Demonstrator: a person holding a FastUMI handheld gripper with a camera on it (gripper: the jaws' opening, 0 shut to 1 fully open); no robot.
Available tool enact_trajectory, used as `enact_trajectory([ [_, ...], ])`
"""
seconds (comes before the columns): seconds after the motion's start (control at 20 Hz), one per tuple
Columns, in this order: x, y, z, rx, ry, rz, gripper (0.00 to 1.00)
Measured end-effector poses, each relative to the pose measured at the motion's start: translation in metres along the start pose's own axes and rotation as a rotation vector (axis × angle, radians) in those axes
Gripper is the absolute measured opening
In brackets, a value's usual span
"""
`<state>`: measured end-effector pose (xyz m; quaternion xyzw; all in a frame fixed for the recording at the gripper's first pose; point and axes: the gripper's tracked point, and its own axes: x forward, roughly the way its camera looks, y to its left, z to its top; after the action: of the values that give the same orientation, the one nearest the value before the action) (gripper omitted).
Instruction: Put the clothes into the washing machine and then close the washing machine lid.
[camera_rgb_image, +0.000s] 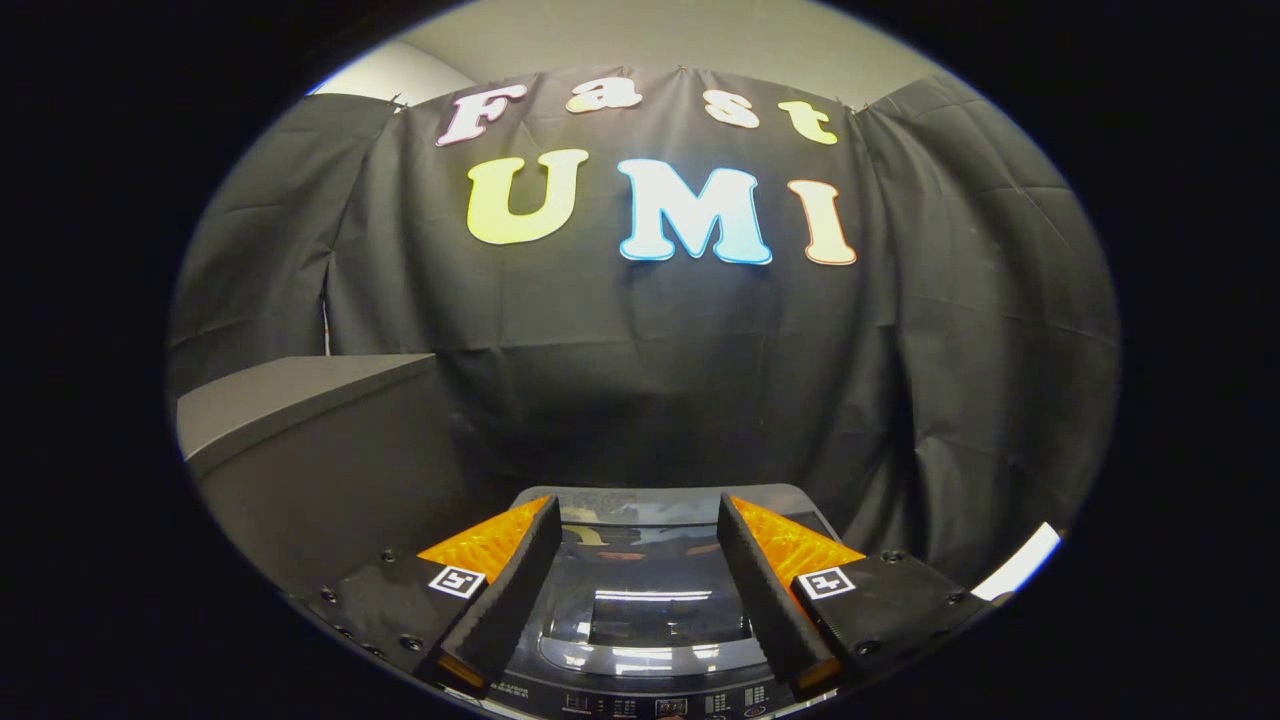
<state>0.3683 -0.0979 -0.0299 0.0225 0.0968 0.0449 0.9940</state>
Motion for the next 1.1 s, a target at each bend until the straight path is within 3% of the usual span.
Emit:
enact_trajectory([
  [0.65,-0.134,0.014,0.072,0.001,-0.132,-0.020,0.97],
  [1.1,-0.219,0.026,0.085,-0.015,-0.189,-0.027,0.97],
])
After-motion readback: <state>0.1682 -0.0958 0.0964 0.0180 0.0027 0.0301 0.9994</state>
